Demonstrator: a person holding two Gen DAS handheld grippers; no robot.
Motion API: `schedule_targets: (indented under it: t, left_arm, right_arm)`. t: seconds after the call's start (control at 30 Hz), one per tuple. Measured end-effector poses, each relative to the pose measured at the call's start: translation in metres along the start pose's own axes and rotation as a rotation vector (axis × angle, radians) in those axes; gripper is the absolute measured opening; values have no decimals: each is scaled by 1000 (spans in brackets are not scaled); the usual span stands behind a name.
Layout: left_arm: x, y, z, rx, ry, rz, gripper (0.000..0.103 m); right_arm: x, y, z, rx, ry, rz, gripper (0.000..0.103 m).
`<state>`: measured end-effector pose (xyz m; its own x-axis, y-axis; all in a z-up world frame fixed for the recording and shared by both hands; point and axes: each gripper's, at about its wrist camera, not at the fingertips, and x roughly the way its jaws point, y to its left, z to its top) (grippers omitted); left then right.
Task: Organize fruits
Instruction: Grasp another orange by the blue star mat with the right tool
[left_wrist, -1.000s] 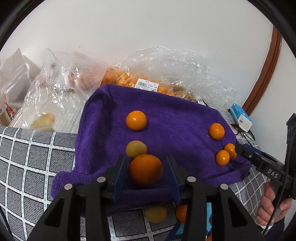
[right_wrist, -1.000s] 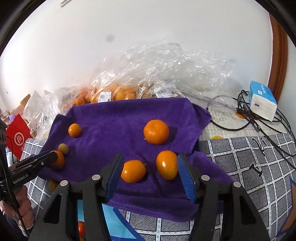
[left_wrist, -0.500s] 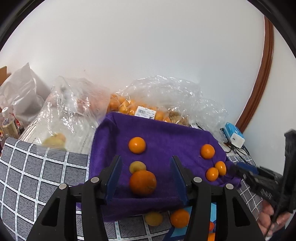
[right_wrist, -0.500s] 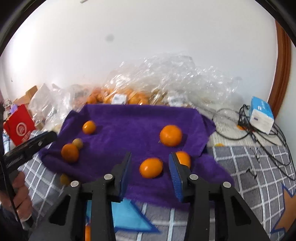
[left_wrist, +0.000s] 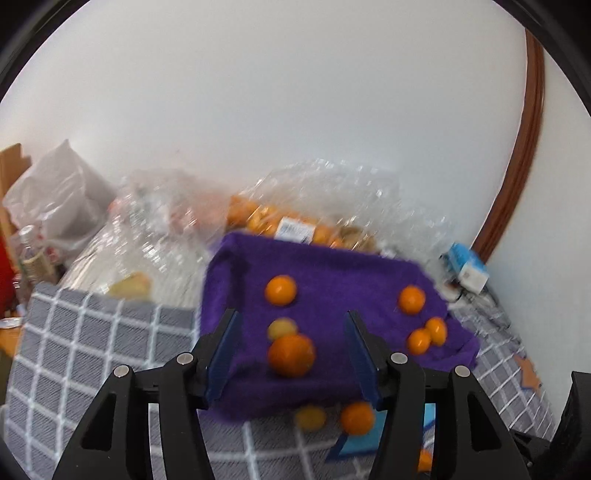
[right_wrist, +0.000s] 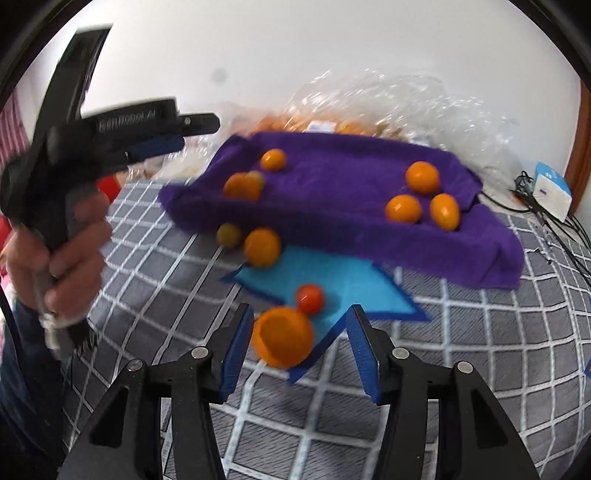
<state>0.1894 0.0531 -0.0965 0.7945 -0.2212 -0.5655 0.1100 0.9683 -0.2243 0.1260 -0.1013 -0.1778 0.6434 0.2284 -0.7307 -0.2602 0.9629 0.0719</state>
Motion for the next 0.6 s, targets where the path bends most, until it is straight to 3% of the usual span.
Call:
schedule_targets:
  t: [0.17,0.23,0.47,0.6]
  left_arm:
    - [-25,15,-24,41,34,42,55]
    - [-27,23,-35,24,78,28,55]
    - [-8,10,-59,43,177,32,55]
    - [15,-10,-63,53,215,40,55]
  right_arm:
    - [20,11,-10,-27,51,-9,51]
    - [27,10,-11,-14,73,-17,40]
    - [0,2,-14,-37,2,-16,39]
    - [-15,-24,-13,-53,-50,-108,39]
